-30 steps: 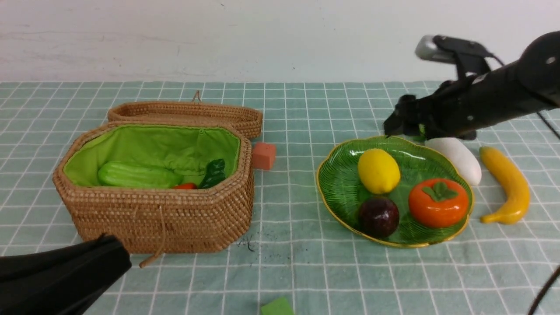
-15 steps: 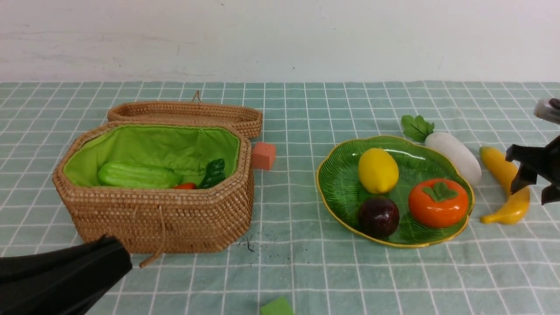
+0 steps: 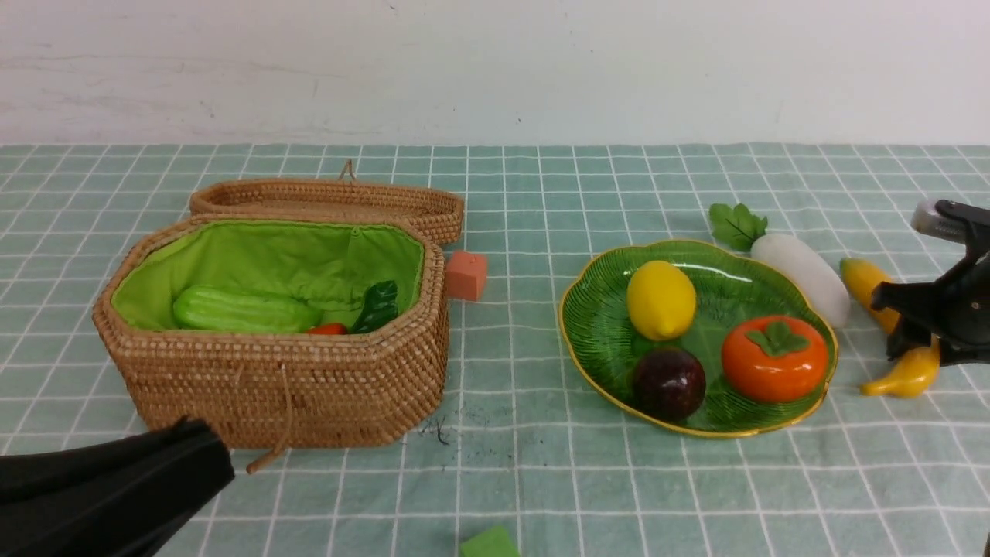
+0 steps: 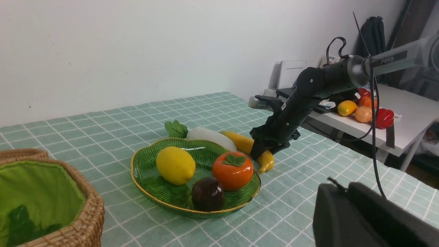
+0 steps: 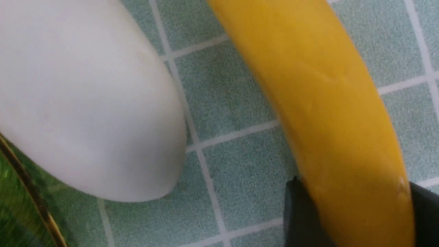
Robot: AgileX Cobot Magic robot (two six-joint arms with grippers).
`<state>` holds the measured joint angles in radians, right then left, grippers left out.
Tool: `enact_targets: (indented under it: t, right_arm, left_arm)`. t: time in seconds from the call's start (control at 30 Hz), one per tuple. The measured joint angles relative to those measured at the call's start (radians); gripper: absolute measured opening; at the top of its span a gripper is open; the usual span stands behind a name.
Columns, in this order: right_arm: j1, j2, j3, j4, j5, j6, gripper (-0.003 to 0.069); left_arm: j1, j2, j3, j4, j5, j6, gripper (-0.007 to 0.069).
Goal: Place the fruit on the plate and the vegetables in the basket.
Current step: Use the right arm to grab a banana and put it into the right plate
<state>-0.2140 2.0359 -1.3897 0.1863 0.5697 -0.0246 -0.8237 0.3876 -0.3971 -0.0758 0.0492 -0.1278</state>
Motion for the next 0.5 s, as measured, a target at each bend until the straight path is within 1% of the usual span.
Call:
enact_targets:
  t: [0.17,0.23,0.3,0.37,0.4,0.43,0.47,0.5]
  right_arm:
    - [0.003,-0.011,-0.002,-0.005,0.035,-0.045,0.0323]
    - [0.005,-0.064,0.000,-0.005,0.086,-0.071,0.0323]
    - [0.012,-0.130,0.000,-0.005,0.099,-0.136,0.0323]
    - [0.030,-0.200,-0.002,-0.009,0.097,-0.282,0.0323]
    - [0.036,-0.219,-0.002,-0.009,0.094,-0.326,0.0323]
    - [0.064,-0.261,-0.002,0.014,0.086,-0.544,0.0323]
    - [0.067,-0.263,-0.002,0.018,0.085,-0.568,0.0323]
    - [0.091,-0.269,-0.002,0.073,0.084,-0.751,0.0323]
  left_arm:
    - [0.000,0.000,0.000,0.000,0.014,0.000,0.0036]
    - [0.000,0.000,0.000,0.000,0.018,0.000,0.0036]
    - [0.000,0.000,0.000,0.000,0.019,0.000,0.0036]
    - [0.000,0.000,0.000,0.000,0.020,0.001,0.0036]
    - [0.000,0.000,0.000,0.000,0.020,0.001,0.0036]
    - [0.000,0.000,0.000,0.000,0.020,0.001,0.0036]
    - [0.000,0.000,0.000,0.000,0.020,0.001,0.0036]
    - [0.000,0.000,0.000,0.000,0.020,0.001,0.0036]
